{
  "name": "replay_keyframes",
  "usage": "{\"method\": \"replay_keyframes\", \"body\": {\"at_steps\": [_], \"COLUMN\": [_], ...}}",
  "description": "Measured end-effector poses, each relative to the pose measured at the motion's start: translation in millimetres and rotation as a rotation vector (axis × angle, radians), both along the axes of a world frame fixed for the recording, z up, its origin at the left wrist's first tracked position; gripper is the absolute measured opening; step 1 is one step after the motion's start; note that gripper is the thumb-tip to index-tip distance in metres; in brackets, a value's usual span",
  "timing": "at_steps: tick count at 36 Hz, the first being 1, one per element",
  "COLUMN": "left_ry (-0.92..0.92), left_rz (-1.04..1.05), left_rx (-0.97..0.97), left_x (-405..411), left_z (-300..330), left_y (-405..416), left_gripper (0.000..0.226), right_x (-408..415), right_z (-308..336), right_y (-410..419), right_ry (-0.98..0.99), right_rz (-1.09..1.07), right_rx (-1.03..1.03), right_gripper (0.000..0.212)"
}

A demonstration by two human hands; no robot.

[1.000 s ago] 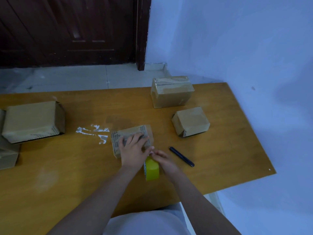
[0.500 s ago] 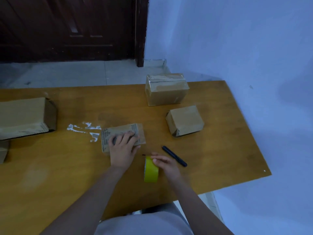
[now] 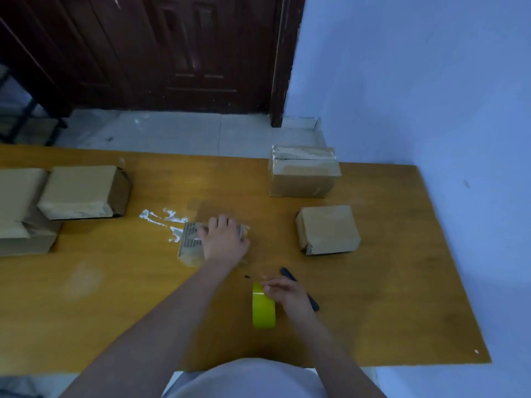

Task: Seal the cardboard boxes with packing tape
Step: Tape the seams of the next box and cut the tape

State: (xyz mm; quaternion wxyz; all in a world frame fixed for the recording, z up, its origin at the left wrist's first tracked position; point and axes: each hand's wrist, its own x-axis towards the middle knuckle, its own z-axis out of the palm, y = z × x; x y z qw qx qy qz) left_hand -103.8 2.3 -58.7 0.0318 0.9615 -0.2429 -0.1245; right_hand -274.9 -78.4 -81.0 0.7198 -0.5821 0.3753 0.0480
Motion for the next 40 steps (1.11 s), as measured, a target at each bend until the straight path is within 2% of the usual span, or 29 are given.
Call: {"method": "replay_keyframes", "body": {"at_steps": [5,7,11,16,23,30,36,38,40], "left_ry": [-0.053,-0.043,0.005,0.01,0.042,0.036,0.003,-0.003,-0.033], "left_rz": [0.005,0.031,0.153,0.21,0.134,0.012,-0.093,-0.085,-0.04], "left_rx": [0.038,-0.01,-0.107,-0.179,-0.175,-0.068,0.012,-0.085,-0.331], "left_x": [5,8,6,-1,0,2,0,1,2], "left_z": [-8,-13,-17,-23,-27,-27,-27,-32,-35], "left_y": [-11,-11,-16,-14,-10,-9,-11,-8,0], "left_gripper": [0.039,0.035,0.027,0.025,0.028,0.036,0.034,0.033,0.034], "right_x": [6,10,16,21,21,20,19,20,20], "right_z": [3,3,1,-3,-4,-6,-4,-5,-5], "right_y": [-4,-8,-16,-24,-30,-33,-35,-37,-37], "right_ry": [-0.012,-0.006,0.033,0.073,0.043,0.032,0.036,0.045,0.043], "right_rz": [0.035,0.038,0.033,0.055,0.062,0.041,0.024,0.026,0.029], "right_rx": [0.023,0.042,0.038,0.011,0.025,0.022,0.055,0.053,0.046], "right_gripper": [0.009,0.004,0.015,0.012,0.012,0.012,0.013,0.013,0.016]}}
